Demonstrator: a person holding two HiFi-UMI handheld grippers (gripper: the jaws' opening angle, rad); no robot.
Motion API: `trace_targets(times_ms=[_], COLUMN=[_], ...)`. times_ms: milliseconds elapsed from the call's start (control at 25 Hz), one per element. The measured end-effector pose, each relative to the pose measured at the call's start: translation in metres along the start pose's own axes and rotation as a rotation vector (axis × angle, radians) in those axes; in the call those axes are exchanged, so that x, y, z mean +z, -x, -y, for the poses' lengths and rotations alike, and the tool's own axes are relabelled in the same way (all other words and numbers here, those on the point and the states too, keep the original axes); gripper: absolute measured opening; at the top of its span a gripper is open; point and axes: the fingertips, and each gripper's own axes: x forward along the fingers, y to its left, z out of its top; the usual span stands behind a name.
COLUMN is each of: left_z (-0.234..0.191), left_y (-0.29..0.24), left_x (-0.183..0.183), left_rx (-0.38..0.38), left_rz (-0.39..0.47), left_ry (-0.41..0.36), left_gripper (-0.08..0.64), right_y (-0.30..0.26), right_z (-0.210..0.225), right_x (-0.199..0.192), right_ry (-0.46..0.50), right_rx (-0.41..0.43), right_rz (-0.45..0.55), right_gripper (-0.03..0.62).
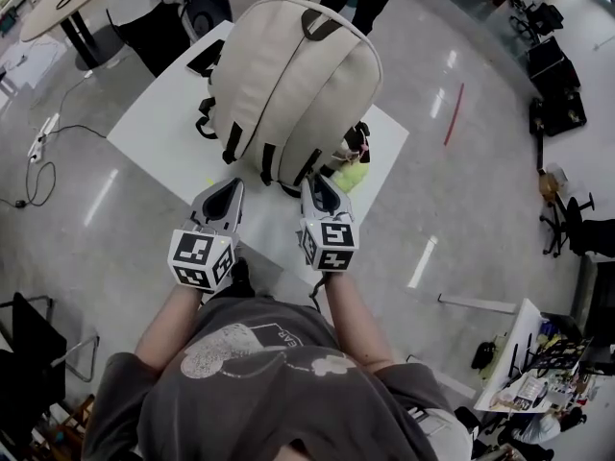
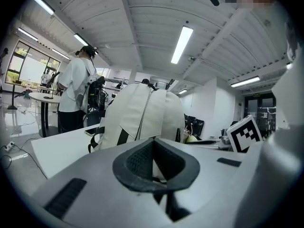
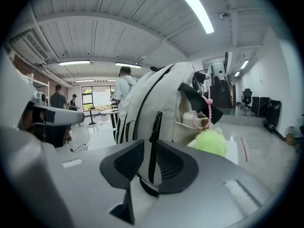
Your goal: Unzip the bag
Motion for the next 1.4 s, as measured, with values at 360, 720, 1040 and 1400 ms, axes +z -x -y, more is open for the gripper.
trace_targets(times_ms=[360,720,1040,1400], left_z=[-0.01,-0.008,-0.005,-0.011], left_y=[-0.034,-0.065,-0.083,-0.091], left_x=[-0.006,-0.013,-0.035,-0.061], left_rx=[-0.09,-0.196,-0.229,-0.223], left_rz=[-0.041,-0.078,-0.131,-0.197], left_ry=[0.002,-0.016,-0.038,-0.047], left_gripper=[0.005,0.005,0.005,0.005], right_y=[-0.028,-0.032,-0.033,-0.05], right_z=[0.001,0.001,0.01,0.009], right_x=[-0.003,-0.006,-0.024,-0.077], right_ry=[0.026,0.027,0.0,-0.03], right_rx=[-0.075,-0.128,-0.141,-0.147], right_rz=[-0.019,-0.004,-0.015,-0.125], right_gripper=[0.084,0.035,0.034,0.034])
